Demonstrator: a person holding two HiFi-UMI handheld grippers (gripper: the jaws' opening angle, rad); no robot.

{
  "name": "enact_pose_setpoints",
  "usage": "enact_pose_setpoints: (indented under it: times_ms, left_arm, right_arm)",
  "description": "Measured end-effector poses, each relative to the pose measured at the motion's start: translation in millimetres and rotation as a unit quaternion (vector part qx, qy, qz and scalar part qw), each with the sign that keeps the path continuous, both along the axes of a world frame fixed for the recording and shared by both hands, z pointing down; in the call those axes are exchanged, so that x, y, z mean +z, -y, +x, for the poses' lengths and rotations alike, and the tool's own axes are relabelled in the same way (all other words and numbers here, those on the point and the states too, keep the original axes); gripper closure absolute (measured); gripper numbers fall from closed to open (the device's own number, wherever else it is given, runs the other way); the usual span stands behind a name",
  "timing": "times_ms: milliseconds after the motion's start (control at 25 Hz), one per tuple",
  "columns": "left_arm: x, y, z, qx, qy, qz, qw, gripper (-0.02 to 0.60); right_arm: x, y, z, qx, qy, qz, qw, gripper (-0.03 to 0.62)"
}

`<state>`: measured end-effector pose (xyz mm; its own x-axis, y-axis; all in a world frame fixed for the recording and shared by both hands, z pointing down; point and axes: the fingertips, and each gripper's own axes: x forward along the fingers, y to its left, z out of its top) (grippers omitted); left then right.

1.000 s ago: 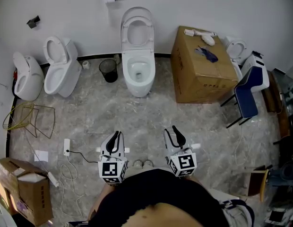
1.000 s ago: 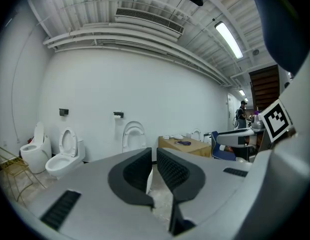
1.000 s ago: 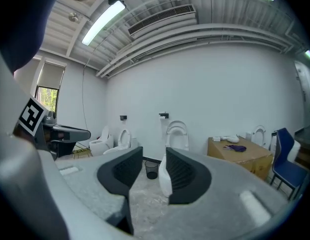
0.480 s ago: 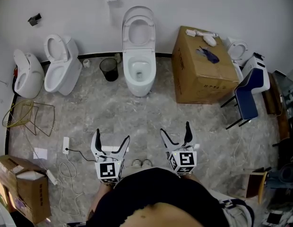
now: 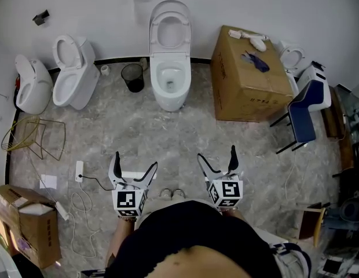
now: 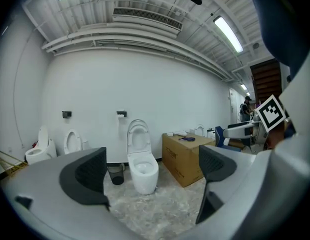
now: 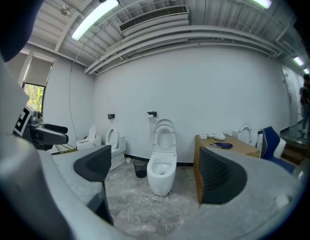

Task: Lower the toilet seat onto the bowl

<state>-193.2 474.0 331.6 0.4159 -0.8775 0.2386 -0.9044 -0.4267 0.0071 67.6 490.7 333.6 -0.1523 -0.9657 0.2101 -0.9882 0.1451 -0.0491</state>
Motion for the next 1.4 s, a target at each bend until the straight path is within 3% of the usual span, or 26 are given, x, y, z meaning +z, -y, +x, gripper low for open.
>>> enact_pose_setpoints:
  times_ms: [520,880,1160,1400]
  left_arm:
    - [7.1,7.2,7.7,-0.04,-0.007,0.001,0.9992,0.037]
    - [13.8,11.0,11.3,-0.048,0.018,-0.007,0.9987,0.037]
    - [20.1,42.1,16.1,-0.037,0.03,-0.005,0.9988,0.037]
    - [19.9,109.3,20.4,-0.031,0.014,0.004,0.9994,0.037]
  right_arm:
    - [2.2,3.5,21.4,-0.011,-0.024,0.01,1.0,0.063]
    - [4.9,8.8,16.2,-0.047,-0.028,0.017,0.998,0.063]
    - [12.4,35.1,13.9,-0.062,-0.041,0.024,0.997,0.065]
    - [13.8,93.0,20.6,-0.05,-0.042,0.032,0.997,0.068]
